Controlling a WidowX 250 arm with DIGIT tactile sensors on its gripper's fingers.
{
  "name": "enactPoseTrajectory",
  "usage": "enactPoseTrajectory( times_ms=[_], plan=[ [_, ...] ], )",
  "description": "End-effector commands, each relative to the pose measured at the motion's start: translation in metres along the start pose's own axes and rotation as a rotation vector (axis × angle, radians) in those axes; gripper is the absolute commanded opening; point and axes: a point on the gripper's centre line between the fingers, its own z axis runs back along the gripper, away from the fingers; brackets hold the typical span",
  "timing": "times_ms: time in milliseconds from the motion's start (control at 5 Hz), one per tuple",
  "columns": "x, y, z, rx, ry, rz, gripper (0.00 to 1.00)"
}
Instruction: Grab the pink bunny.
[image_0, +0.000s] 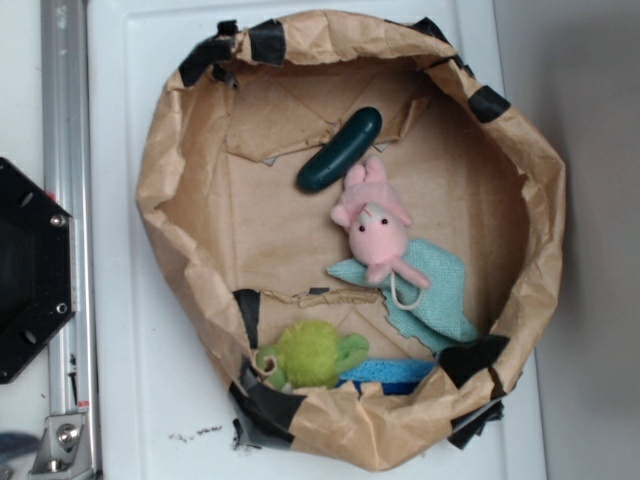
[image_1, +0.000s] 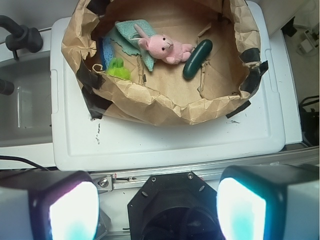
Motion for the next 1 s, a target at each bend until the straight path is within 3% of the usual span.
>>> enactPoseTrajectory(
  times_ms=[0,200,400,600,800],
  plan=[
    [0.0,0.0,0.0,0.0,0.0,0.0,1.0],
    [0.045,0.008,-0.046,0.204,-0.129,-0.068,1.0],
    [0.096,0.014,-0.087,0.141,-0.353,-0.294,1.0],
    [0.129,0.013,-0.138,0.087,-0.386,-0.486,1.0],
    [0.144,0.018,-0.186,0.014,-0.324,-0.578,1.0]
  ],
)
